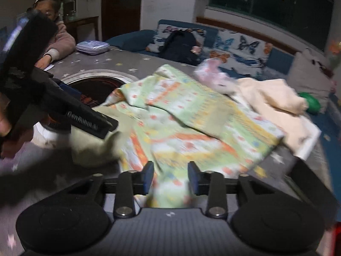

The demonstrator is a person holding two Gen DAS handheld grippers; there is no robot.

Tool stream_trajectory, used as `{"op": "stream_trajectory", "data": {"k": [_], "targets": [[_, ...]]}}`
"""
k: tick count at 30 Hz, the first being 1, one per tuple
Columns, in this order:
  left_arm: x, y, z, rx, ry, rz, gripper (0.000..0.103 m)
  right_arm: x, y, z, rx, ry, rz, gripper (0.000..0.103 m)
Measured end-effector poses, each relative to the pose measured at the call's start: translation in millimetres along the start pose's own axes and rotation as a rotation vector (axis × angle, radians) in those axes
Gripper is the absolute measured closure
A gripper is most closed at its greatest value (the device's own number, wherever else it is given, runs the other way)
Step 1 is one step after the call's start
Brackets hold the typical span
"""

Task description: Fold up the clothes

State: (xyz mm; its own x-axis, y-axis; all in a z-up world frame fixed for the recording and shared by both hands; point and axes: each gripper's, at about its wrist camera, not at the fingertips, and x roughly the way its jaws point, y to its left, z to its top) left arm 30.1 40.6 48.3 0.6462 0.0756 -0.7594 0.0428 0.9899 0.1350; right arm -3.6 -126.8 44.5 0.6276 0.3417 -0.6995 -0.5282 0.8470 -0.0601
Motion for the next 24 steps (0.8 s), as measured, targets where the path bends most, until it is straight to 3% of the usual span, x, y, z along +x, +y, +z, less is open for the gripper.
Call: {"op": "stream_trajectory", "data": {"k": [5,6,7,16,21,24], "targets": [[-3,2,9,0.043,-0.019,-0.012,0.007,43,7,8,0.038,0.045,-0.012,0.066],[-4,2,11,0.051,-0.029,-0.021,0.007,44,6,6,0.039,0.044,-0.014,0.079],[-6,1,13,0.062,-0.04,-0.031,0.007,40,3,4,0.03,0.04,-0.024,0.101],[-7,-32,38,0.194,-0.105,-0.135,0.015,-26,-29,-22,-0.066,0.026,-0.139,0.102],[13,-65,51,0.31,-0.123,-0.163,0.015,-48,-31,-27,-0.094,0.028,-0.14,0.102],[31,-67,54,0.321,-0.108,-0.155,0.017,-47,-30,-28,-0.091,0.023,-0.131,0.101]]}}
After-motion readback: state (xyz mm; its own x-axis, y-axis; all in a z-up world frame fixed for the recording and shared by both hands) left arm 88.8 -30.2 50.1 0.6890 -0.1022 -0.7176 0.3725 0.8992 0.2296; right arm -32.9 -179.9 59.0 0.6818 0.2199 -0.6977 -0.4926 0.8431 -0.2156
